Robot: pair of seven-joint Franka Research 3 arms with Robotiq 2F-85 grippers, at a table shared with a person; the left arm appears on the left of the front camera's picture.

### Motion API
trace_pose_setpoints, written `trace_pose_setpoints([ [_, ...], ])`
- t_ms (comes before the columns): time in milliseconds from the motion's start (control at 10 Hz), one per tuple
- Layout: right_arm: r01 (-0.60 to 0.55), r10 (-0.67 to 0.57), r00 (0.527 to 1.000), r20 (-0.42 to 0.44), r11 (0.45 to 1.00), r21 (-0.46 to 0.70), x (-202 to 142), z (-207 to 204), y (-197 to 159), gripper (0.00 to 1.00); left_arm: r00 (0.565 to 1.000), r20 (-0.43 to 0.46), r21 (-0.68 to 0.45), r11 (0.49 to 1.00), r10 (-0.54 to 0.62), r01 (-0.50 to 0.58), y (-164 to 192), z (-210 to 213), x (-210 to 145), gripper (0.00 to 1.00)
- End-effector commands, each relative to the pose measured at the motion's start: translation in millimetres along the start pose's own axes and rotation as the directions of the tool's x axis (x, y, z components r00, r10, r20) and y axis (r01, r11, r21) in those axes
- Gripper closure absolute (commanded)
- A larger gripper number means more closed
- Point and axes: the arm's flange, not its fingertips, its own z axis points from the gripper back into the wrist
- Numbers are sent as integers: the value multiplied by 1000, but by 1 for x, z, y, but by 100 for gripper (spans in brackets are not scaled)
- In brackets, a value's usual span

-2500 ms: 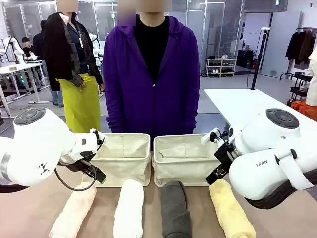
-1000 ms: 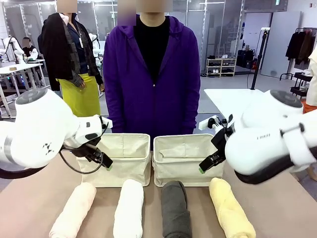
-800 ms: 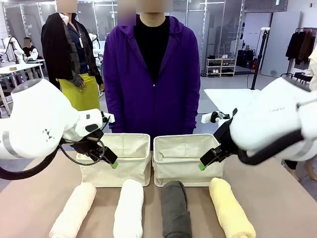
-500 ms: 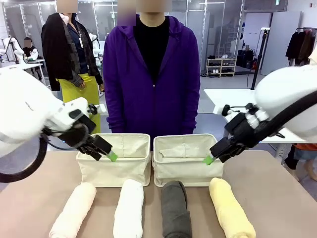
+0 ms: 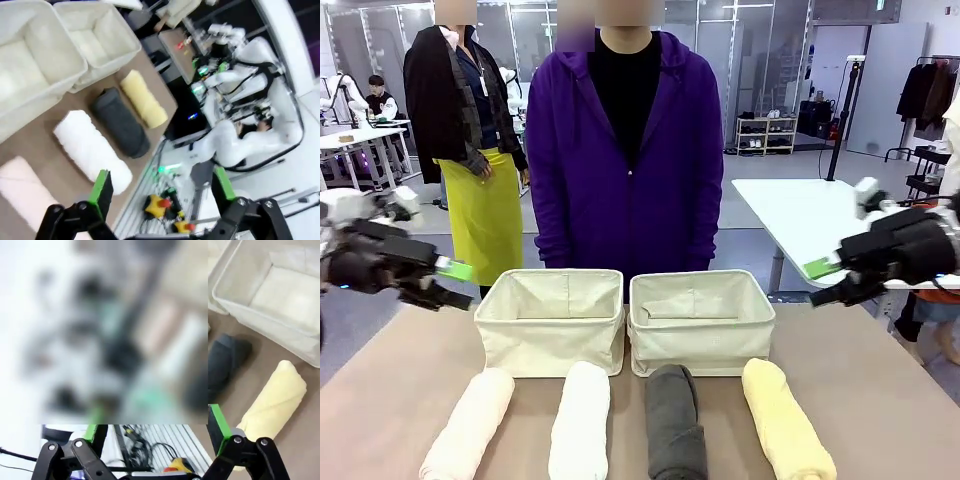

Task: Divide the towels into two baskets.
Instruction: Pick up one hotel-folded towel and place it in the Fabric basket indicated by the person.

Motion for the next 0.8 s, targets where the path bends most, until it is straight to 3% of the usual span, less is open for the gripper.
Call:
trace_pose_setpoints([
  [0,35,-39,984,171,999,28,-26,52,-21,0,988,139,-24,998,63,-60,7,51,-24,0],
  [100,58,-60,965,255,998,17,-46,86,-25,0,974,216,-1,997,73,-74,5,81,-40,0],
  [400,163,-119,847,518,986,-40,-113,188,-30,0,907,412,122,982,81,-144,-16,152,-89,0],
  [700,204,-126,782,610,977,-60,-141,221,-27,0,822,565,220,947,72,-233,-36,180,-112,0],
])
